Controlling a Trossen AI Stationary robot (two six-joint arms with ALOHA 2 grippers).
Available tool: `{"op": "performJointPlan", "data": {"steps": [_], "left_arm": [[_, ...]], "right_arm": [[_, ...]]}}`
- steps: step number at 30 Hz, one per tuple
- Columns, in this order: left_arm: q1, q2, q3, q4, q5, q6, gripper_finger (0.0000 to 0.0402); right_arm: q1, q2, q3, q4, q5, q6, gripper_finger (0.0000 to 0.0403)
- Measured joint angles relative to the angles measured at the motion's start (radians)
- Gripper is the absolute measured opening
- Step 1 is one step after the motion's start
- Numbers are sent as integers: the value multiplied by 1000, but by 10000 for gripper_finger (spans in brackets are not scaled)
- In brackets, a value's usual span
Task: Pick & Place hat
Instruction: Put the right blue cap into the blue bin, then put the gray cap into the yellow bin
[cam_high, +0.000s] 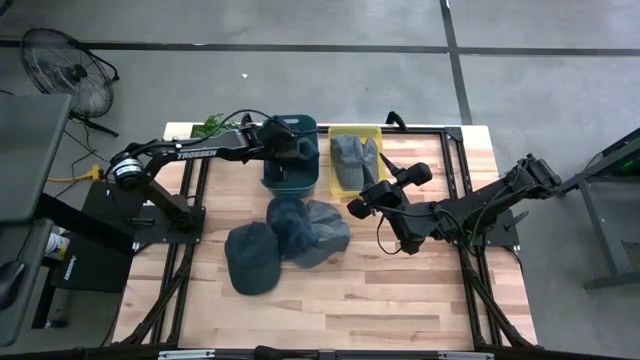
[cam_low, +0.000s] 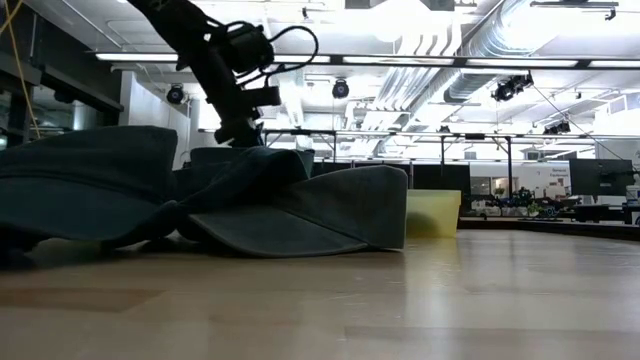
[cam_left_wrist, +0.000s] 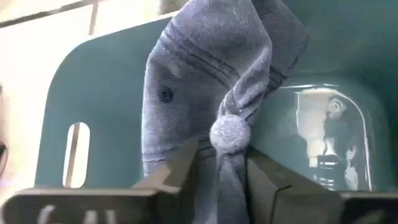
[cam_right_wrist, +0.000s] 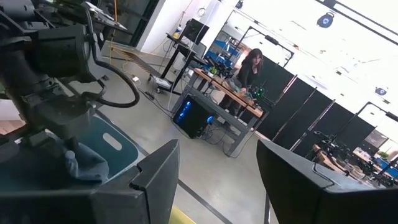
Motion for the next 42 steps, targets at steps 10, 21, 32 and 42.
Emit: {"op": "performJointPlan", "data": {"steps": [10, 21, 32, 42], "left_arm": [[-7, -48, 4, -53, -11, 10, 197], [-20, -74, 142, -212, -14, 30, 226], [-20, -74, 255, -385, 162, -133, 225], [-20, -74, 280, -533, 370, -321, 225]], "right_arm": [[0, 0, 0, 0, 0, 53, 209], [0, 0, 0, -20, 0, 217, 209], [0, 0, 0, -58, 0, 426, 209], [-15, 0, 0, -369, -147, 934, 209]]}}
